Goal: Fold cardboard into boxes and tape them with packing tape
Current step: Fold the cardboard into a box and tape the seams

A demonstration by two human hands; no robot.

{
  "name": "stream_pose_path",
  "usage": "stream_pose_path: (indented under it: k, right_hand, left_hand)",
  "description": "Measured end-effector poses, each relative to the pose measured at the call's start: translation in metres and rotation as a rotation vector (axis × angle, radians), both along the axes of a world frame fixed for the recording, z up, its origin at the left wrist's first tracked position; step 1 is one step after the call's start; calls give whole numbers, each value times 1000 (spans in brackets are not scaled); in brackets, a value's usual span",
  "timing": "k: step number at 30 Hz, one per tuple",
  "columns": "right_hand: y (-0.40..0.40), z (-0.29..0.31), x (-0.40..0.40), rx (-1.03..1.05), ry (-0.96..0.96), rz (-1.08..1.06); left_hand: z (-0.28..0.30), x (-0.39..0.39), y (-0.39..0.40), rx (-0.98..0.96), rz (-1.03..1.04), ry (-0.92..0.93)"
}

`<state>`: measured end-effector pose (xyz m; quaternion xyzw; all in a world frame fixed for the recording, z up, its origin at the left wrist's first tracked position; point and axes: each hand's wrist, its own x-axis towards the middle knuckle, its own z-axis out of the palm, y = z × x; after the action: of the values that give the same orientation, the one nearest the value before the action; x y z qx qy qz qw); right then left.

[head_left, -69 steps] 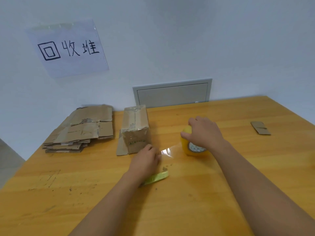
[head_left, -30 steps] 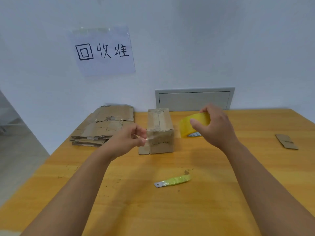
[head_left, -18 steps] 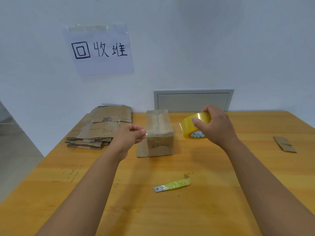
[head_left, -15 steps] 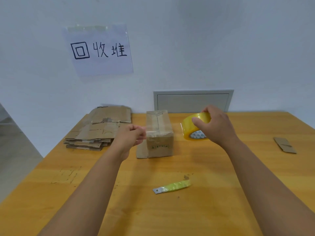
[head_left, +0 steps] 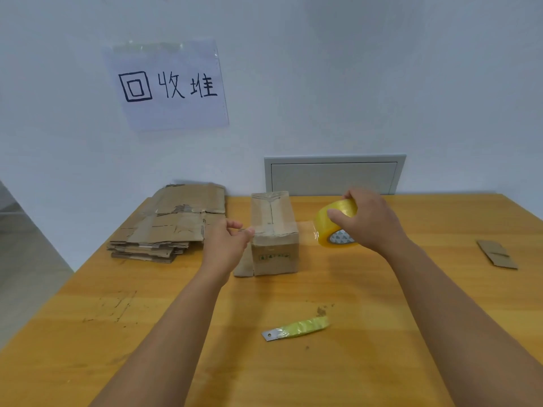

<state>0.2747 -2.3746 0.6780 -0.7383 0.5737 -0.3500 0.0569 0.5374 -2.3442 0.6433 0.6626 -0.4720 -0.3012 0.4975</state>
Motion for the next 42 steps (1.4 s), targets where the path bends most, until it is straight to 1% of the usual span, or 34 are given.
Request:
stream_pose_path:
  k: [6,12,16,21,22,23,24,25,26,27,28,29,30,31,33,39,42]
  right_hand:
    - [-1,3,-1,-23,25,20]
    - [-6,4,0,2,24,32]
    - [-7,0,0,17,43,27]
    - [-11,-6,1,56,15,28]
    - [-11,-7,1,65,11,27]
    - [-11,-8,1,72,8,26]
    - [-11,-10,1,80,1,27]
    - [-11,-11,1,86,-10,30]
    - [-11,-13,1,92,-22,34]
    - [-11,-14,1,99,-30,36]
    - [-12,-16,1,106,-33,36]
    - [-12,-18,1,112,-31,37]
    - [-12,-20,1,115,-30,38]
    - [-12,-21,1,121,-31,39]
    - [-11,-23,1,125,-47,36]
    - [0,-14,0,128,-170,21]
    - [7,-15,4,171,-187,39]
  left_hand:
    - [-1,-2,-5,13,8,-6]
    - [-3,0,-12,42,7,-67]
    - [-1,1,-13,87,-28,21]
    - [2,-1,-14,218,-54,154]
    - [2,-3,-14,232,-45,165]
    - [-1,-4,-15,222,-31,137]
    - [-4,-6,-14,182,-11,20]
    - [-8,-8,-12,107,22,-197]
    - [-12,-11,-9,-40,61,-435]
    - [-16,-15,-5,-244,68,-639]
    - [-20,-20,-1,-422,21,-786]
    - [-26,-26,0,-540,-61,-900]
    - [-31,-32,1,-592,-140,-1004]
    - [-37,-36,-1,-581,-189,-1095]
    - [-47,-37,-8,-516,-192,-1207]
    - [-47,-18,-17,-591,-141,-1232]
    - [-45,-10,-12,-584,-166,-1252]
